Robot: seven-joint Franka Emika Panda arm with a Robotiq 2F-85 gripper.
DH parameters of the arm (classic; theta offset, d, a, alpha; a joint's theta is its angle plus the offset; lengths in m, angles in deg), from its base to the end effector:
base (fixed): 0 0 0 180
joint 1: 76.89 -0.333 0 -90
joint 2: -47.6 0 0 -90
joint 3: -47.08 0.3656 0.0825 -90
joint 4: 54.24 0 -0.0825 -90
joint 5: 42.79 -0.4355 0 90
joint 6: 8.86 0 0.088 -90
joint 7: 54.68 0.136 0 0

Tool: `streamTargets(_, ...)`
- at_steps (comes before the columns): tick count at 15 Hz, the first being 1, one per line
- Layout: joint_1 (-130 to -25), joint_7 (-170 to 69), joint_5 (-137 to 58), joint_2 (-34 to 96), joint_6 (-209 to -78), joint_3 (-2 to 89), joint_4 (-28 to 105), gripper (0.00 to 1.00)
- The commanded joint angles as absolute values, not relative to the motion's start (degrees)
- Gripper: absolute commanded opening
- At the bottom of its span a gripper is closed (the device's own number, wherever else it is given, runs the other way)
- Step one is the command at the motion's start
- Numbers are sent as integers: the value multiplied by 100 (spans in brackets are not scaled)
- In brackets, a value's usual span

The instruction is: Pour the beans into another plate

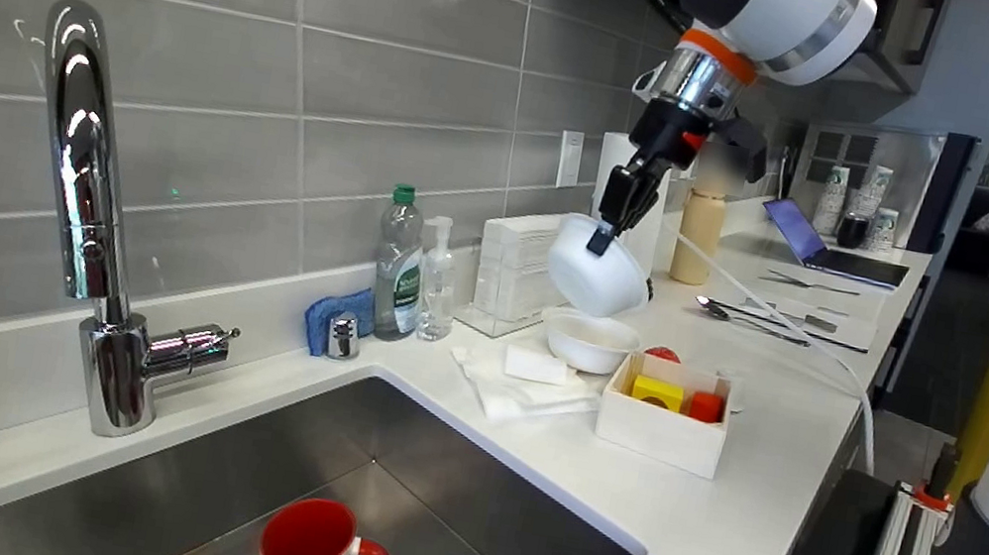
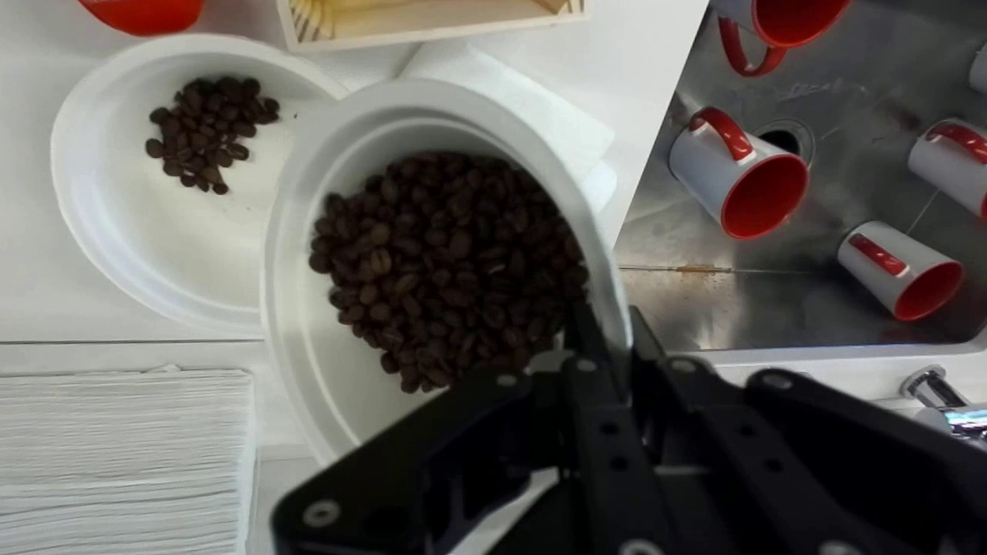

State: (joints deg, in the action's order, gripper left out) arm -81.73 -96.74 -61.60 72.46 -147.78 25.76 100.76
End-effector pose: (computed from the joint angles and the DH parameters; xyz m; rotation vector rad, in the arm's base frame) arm 0.4040 -0.1009 0.3516 -2.8103 -0.3269 -0.3963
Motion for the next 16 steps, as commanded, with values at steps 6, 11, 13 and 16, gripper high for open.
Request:
streamTargets(6, -8182, -10857, -7192, 6795, -14307, 2297, 9637, 0)
streamTargets(11, -7957, -11272, -7441, 6575, -13944, 2247, 9334, 0)
streamTargets(13, -7845, -11437, -7572, 6438, -13754, 2205, 9187, 0)
streamTargets(16, -7668, -11654, -7766, 6248, -13508, 2219, 9040, 0)
